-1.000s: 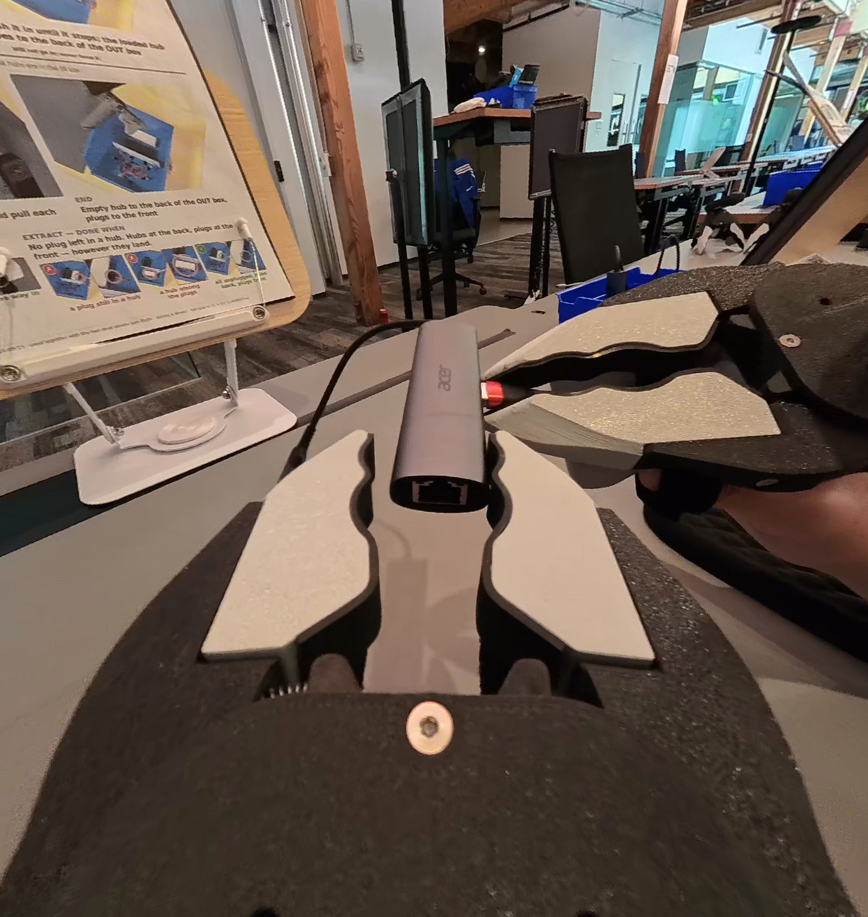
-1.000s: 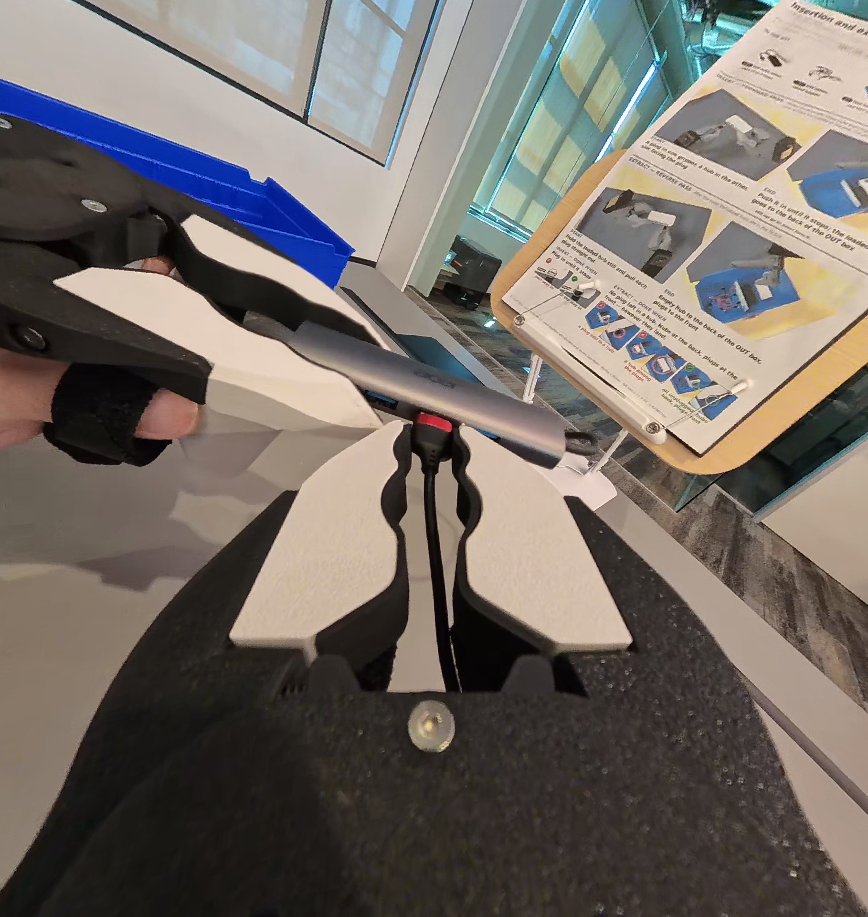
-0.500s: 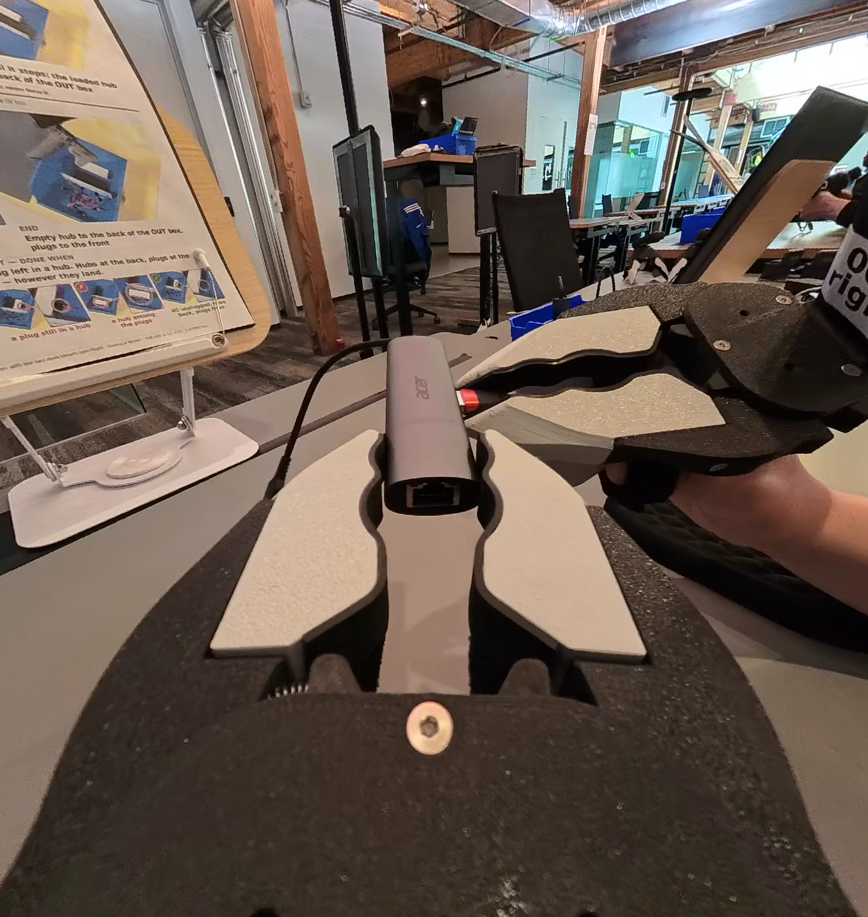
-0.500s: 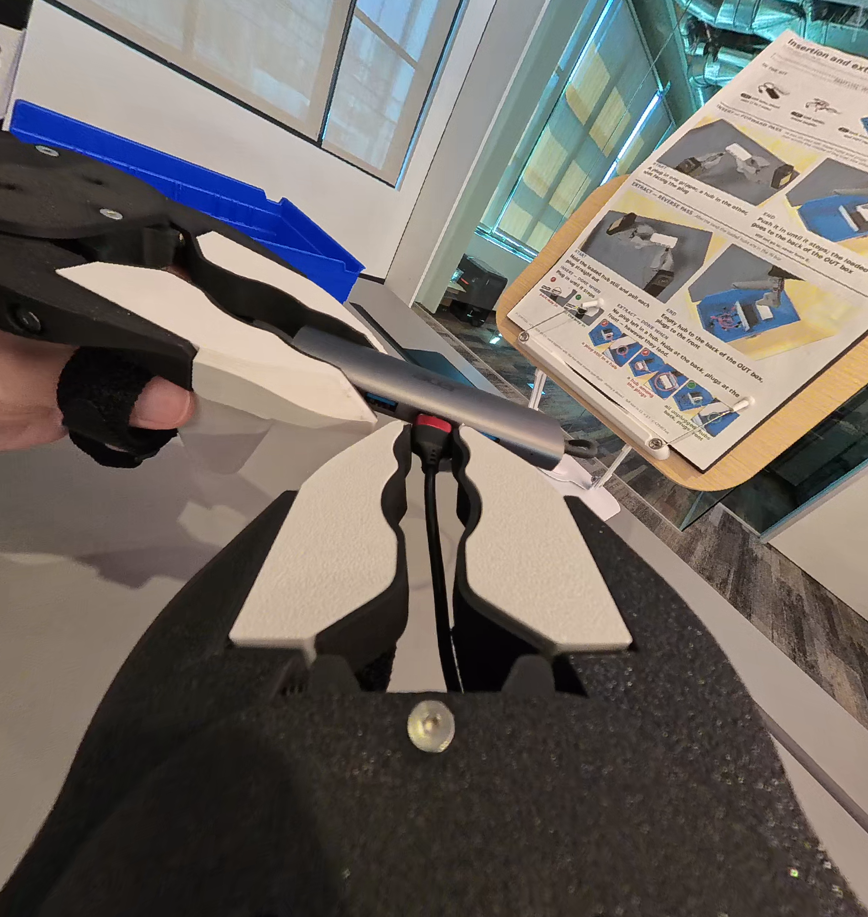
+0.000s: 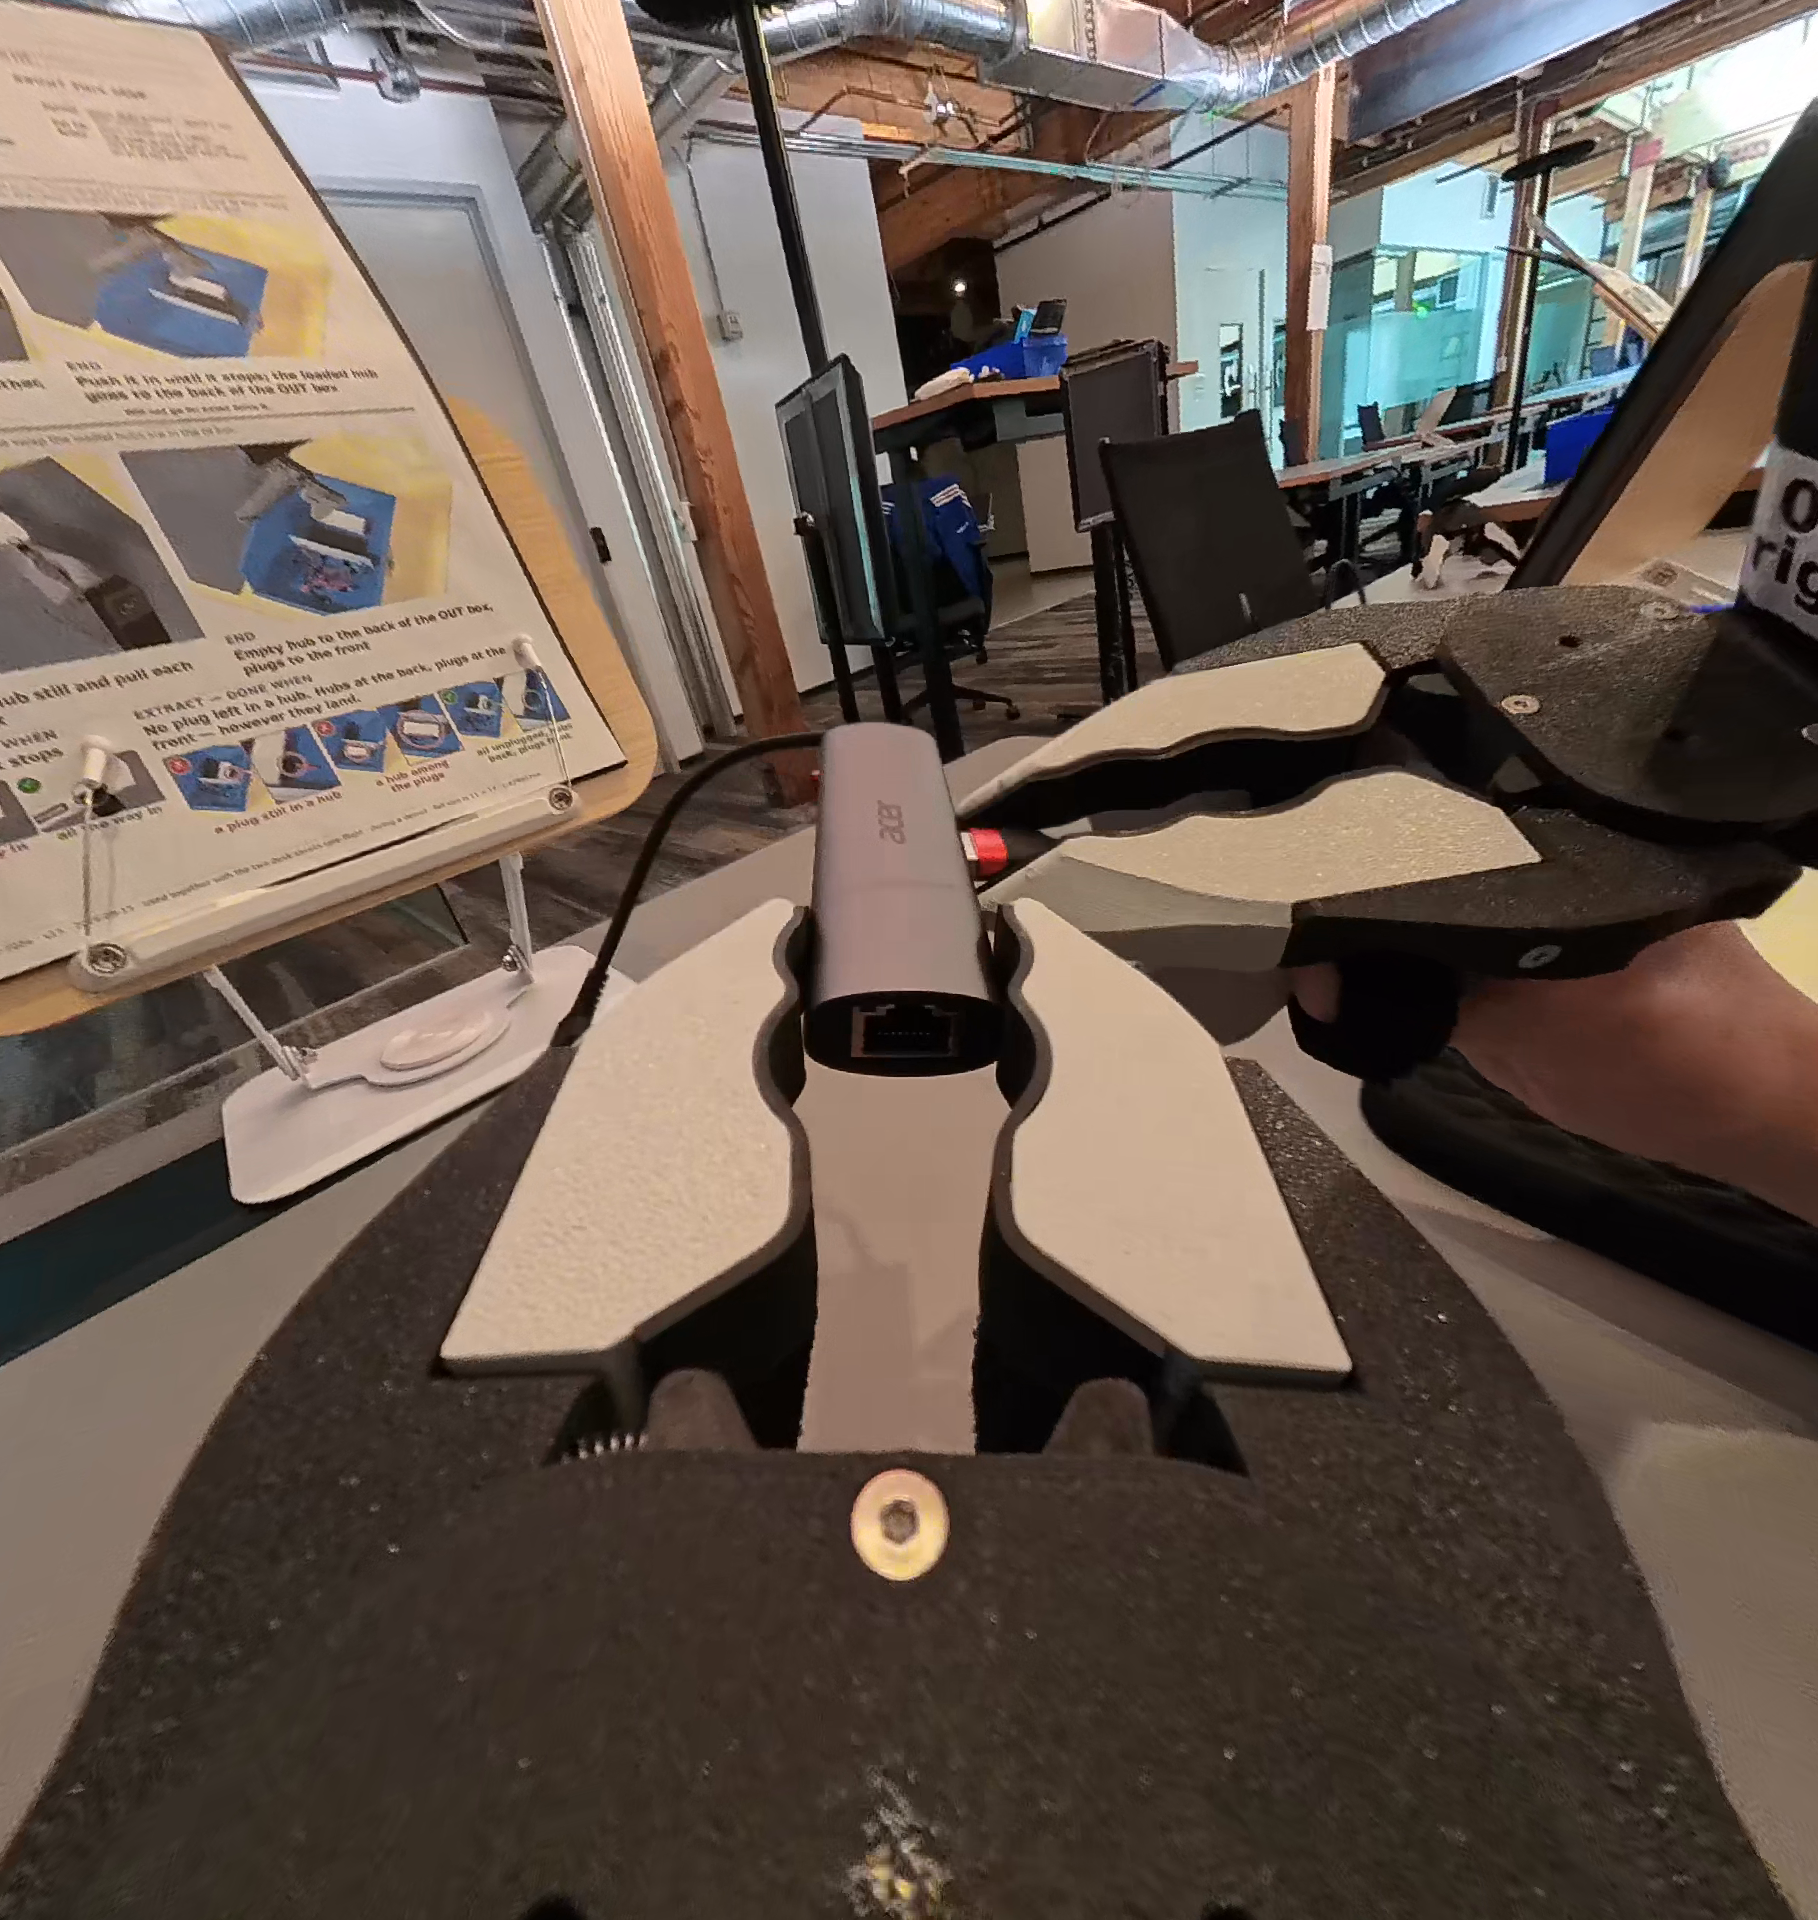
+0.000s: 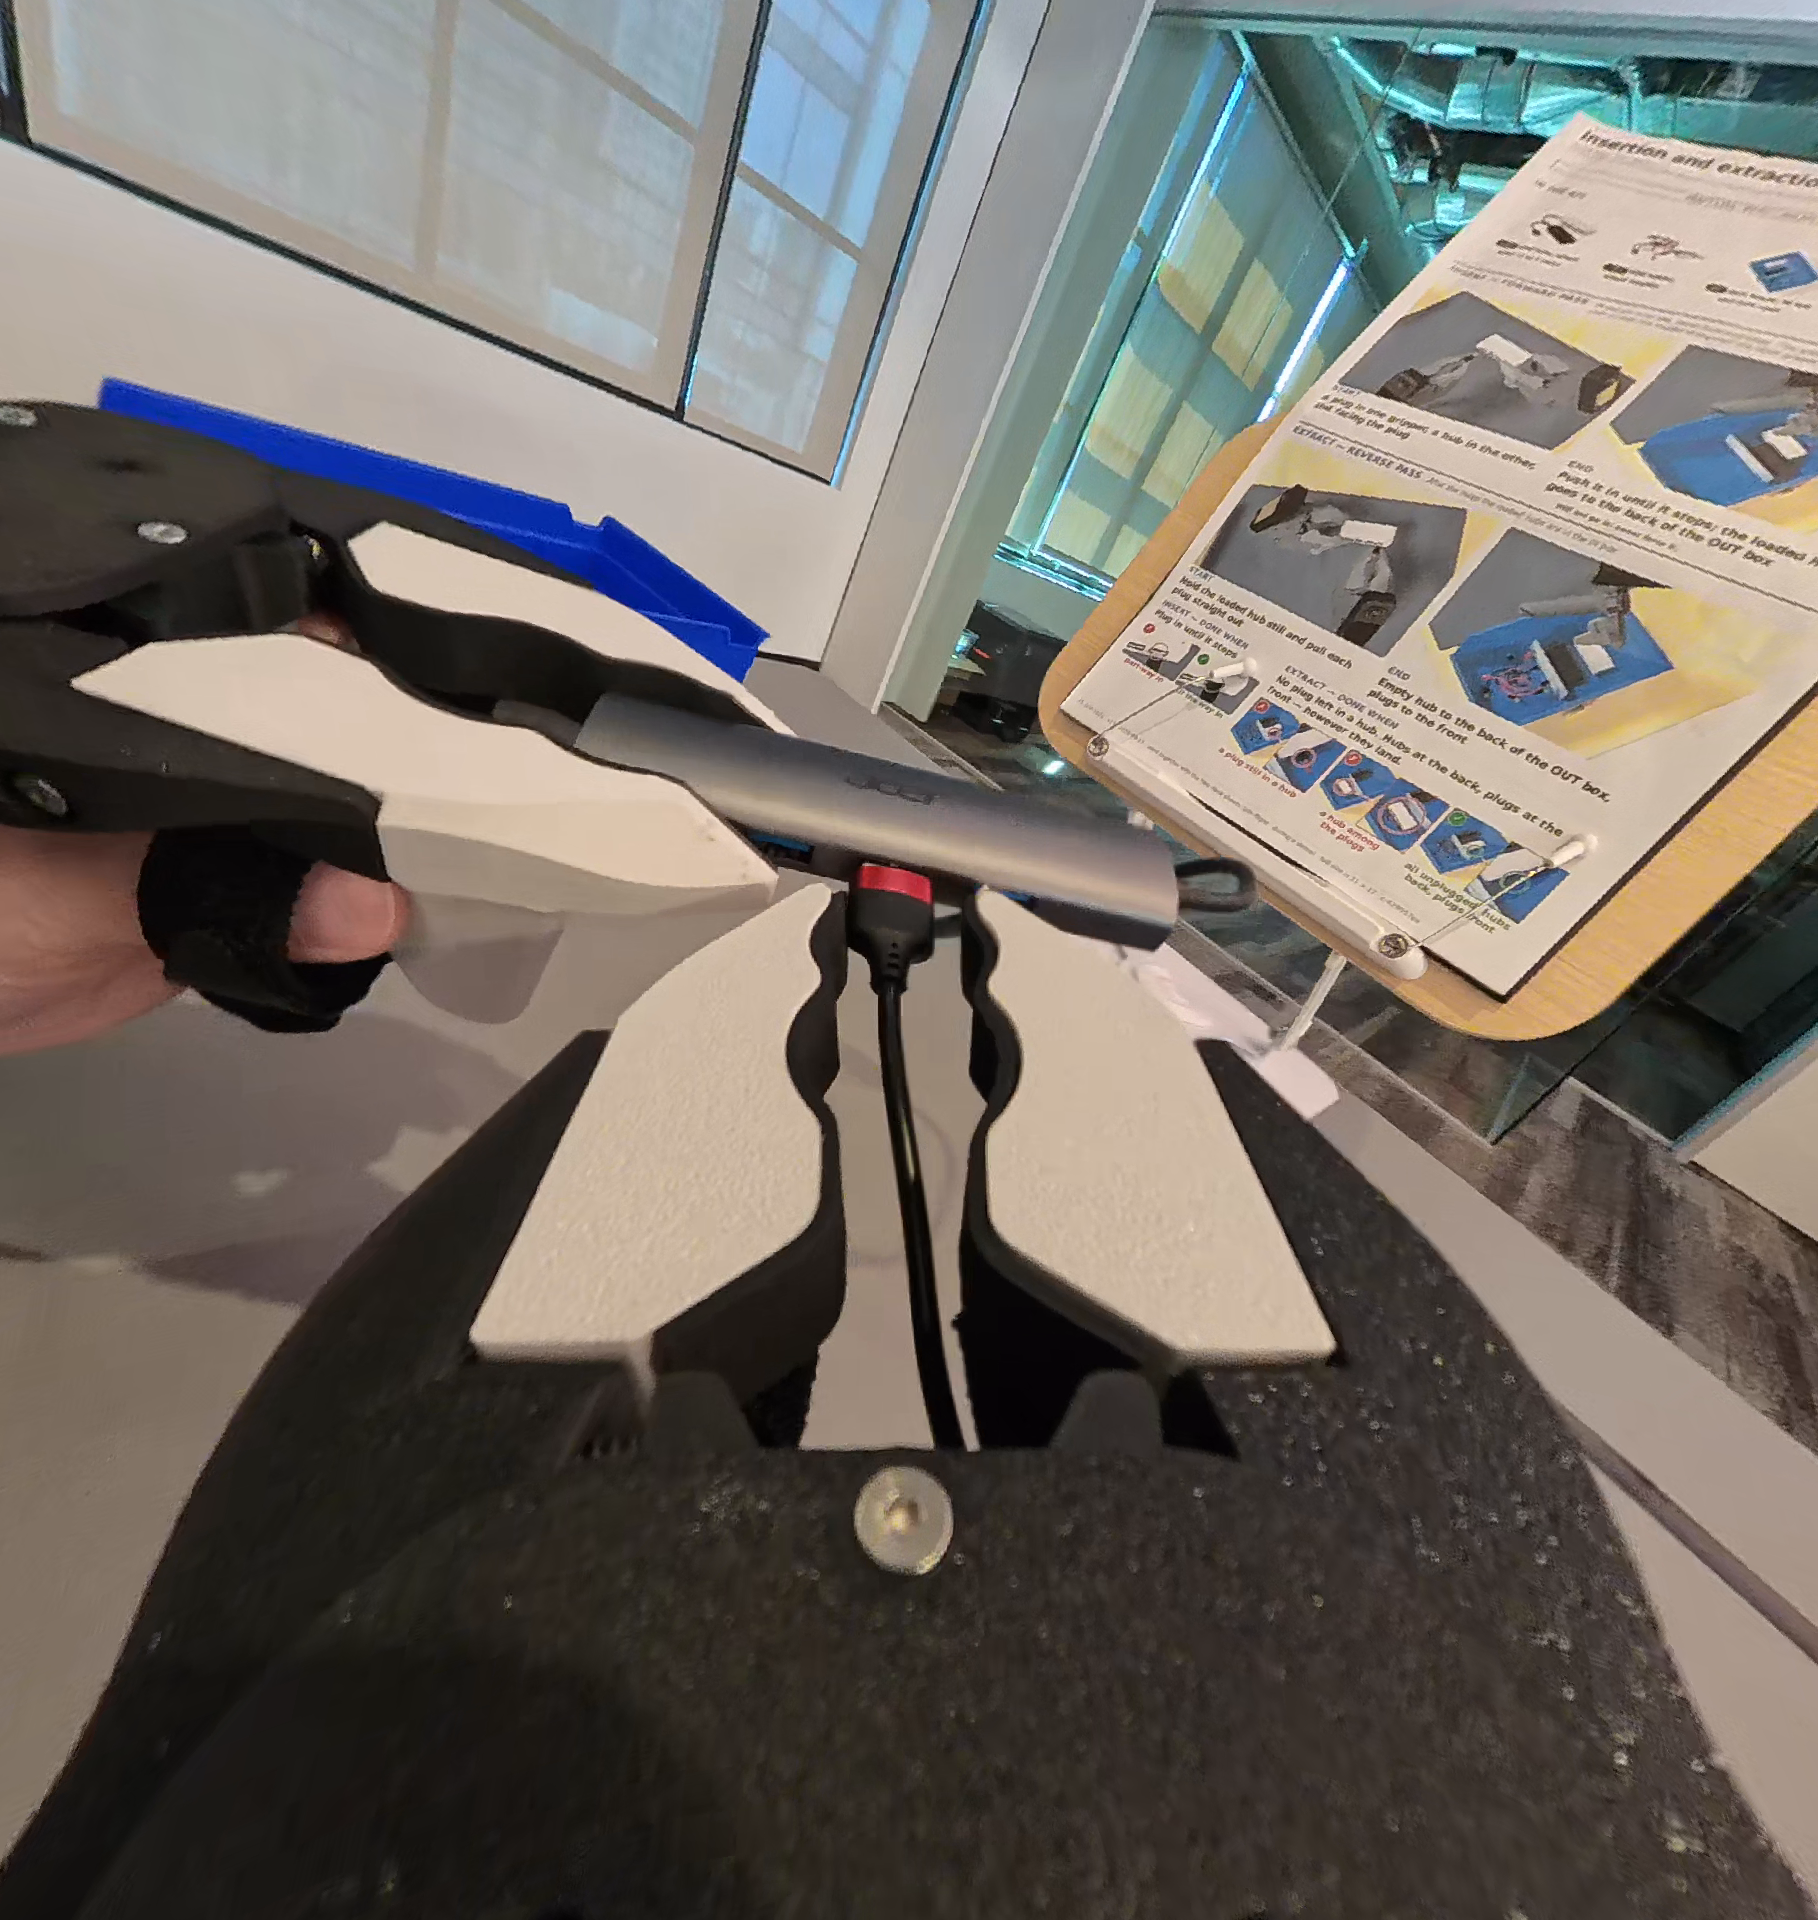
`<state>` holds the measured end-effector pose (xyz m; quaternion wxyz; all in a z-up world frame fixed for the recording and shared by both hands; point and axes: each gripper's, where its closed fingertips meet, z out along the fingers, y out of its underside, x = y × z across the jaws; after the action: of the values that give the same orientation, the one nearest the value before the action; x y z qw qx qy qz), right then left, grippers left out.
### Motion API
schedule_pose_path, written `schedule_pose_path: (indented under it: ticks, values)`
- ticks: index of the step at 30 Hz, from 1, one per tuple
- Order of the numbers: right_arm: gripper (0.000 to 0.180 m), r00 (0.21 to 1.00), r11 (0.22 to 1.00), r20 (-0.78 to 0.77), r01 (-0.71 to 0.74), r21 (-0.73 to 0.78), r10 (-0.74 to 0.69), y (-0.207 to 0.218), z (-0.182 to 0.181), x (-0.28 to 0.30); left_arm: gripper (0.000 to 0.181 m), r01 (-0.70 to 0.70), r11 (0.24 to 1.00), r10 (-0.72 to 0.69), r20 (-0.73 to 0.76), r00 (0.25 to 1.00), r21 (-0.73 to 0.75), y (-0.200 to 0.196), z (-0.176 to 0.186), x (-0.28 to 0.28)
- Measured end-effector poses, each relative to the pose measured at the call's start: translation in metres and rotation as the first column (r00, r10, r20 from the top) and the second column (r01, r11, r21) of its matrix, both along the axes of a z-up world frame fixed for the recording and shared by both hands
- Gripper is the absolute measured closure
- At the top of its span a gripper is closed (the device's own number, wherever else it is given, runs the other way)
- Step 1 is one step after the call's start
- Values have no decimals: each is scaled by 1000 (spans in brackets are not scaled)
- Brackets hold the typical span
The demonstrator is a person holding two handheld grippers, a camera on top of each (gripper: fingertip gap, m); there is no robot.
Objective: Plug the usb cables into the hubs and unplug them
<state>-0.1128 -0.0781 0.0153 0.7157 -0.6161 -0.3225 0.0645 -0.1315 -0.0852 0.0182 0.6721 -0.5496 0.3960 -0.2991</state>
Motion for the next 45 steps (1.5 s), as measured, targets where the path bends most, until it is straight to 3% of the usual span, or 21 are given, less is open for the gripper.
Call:
schedule_pose_path:
  ticks: [16, 45]
  values:
    - [164, 980, 991, -157, -130, -19, 125, -11, 13, -6, 148, -133, 979, 119, 93, 988, 156, -12, 22, -7]
    - [165, 995, 999, -86, -44, -10, 43, -13, 14, -5, 148, -96, 987, 86, 78, 993, 130, -11, 19, -7]
